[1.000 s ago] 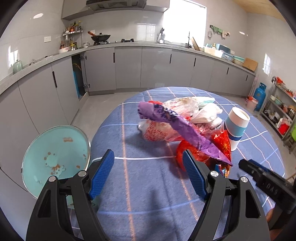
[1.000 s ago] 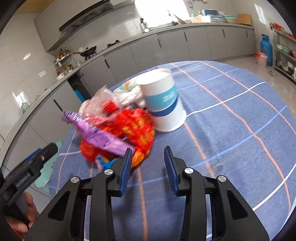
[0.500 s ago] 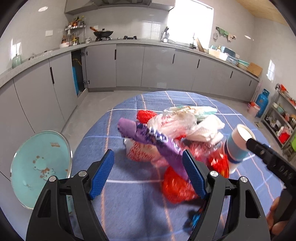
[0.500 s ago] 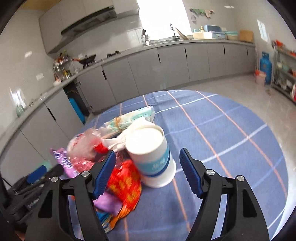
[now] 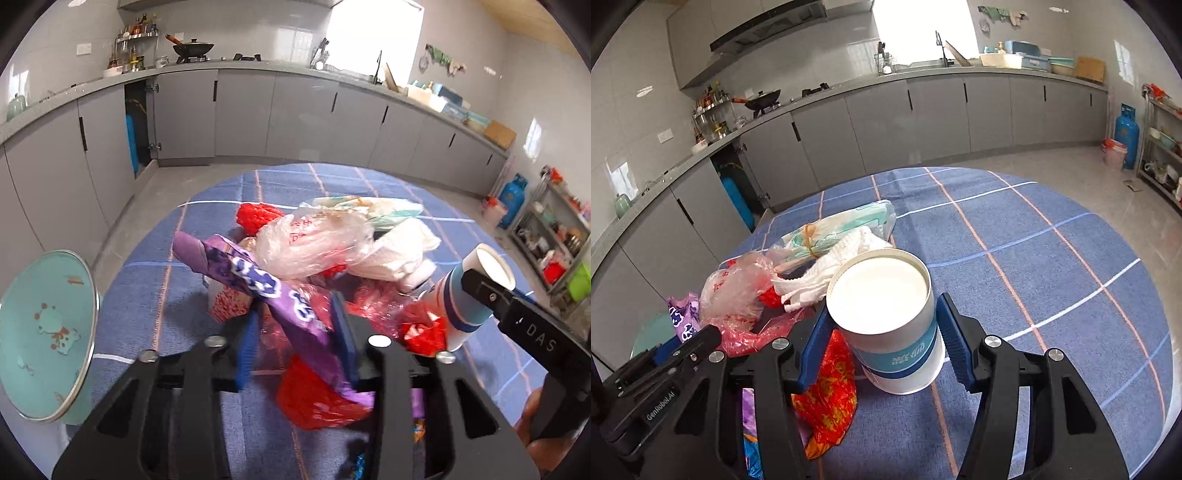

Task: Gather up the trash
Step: 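Grasp the purple wrapper with the left tool while the right tool holds the cup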

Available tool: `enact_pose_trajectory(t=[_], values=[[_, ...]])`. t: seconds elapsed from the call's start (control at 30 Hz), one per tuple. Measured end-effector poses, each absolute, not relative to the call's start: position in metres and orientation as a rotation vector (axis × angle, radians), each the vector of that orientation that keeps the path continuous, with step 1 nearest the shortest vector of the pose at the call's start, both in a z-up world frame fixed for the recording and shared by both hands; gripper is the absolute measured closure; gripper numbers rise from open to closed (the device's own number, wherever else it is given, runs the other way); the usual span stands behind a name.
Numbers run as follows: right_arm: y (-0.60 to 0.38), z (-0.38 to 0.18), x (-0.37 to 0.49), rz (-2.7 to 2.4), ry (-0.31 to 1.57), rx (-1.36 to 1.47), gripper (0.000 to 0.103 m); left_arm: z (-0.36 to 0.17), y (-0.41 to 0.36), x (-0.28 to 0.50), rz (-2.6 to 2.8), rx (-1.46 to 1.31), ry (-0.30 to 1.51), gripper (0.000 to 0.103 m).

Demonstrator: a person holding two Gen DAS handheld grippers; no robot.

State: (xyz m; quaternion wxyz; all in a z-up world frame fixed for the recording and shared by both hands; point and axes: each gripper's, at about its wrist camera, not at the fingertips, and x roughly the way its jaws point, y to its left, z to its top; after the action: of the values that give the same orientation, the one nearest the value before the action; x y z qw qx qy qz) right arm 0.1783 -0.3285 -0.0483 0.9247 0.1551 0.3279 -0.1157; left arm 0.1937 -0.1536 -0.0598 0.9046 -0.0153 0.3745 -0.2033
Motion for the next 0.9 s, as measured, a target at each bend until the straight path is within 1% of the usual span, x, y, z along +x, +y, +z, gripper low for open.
enact_pose_trajectory(t=[0.1,0.27,0.47,0.5,0.53,0.67,0.7,0.73,0.87,0.9], values=[[-0.328,-0.038,0.165,-0.238,0.626,0.335,0.047,-0.051,-0.149,0.188,-0.436,-0.049,0.744,0.074],[-0.324,-0.008,0.141,-0.268,0.503,0.321,0.047,-0.022,-0.130,0.172,-0.461,-0.093,0.649,0.075],[-0.307,0.008,0.133,-0.236,0.471,0.298,0.047,0.003,-0.105,0.160,-0.460,-0.136,0.569,0.075],[-0.305,0.007,0.132,-0.232,0.474,0.299,0.047,0.005,-0.102,0.160,-0.459,-0.138,0.566,0.076],[-0.303,0.006,0.132,-0.225,0.479,0.303,0.047,0.005,-0.099,0.159,-0.460,-0.144,0.567,0.080],[-0.291,0.005,0.129,-0.203,0.486,0.302,0.047,0.006,-0.089,0.155,-0.468,-0.162,0.557,0.084],[-0.288,0.004,0.129,-0.199,0.488,0.297,0.047,0.006,-0.086,0.154,-0.469,-0.160,0.557,0.088],[-0.286,0.004,0.129,-0.198,0.490,0.295,0.047,0.005,-0.085,0.155,-0.469,-0.162,0.563,0.089],[-0.284,0.003,0.127,-0.196,0.503,0.301,0.047,-0.006,-0.077,0.159,-0.450,-0.191,0.624,0.088],[-0.283,0.003,0.125,-0.198,0.502,0.297,0.047,-0.008,-0.075,0.161,-0.437,-0.192,0.631,0.085]])
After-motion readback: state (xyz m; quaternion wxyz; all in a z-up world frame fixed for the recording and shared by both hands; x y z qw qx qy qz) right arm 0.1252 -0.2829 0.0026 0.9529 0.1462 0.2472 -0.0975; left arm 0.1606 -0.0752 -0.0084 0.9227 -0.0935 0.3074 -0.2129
